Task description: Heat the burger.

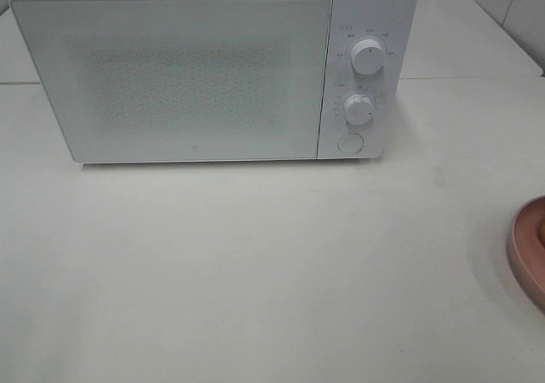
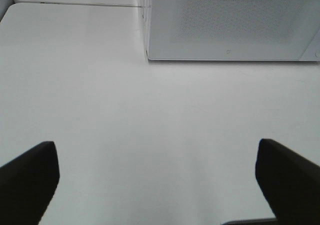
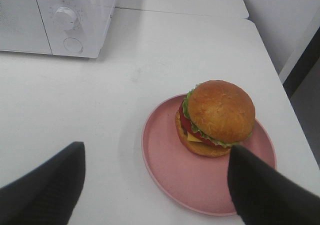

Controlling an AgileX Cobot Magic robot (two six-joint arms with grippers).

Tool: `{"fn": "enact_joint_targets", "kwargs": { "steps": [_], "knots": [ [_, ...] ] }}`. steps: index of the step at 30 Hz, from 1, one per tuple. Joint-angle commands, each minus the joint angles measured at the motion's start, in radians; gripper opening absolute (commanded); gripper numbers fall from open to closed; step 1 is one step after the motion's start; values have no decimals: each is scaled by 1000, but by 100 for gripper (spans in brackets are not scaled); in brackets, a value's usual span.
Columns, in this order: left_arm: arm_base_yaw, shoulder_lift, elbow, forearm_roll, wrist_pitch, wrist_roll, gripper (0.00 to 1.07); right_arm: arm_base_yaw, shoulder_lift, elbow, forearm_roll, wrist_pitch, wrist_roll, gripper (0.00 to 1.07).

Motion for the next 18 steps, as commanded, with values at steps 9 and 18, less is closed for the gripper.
{"fn": "enact_joint_targets", "kwargs": {
  "steps": [9,18],
  "knots": [
    [68,-24,4,4,-11,0,101,-2,-26,-1,0,1,-6,76],
    [20,-24,4,4,-11,0,101,-2,-26,-1,0,1,-6,76]
  ]
}}
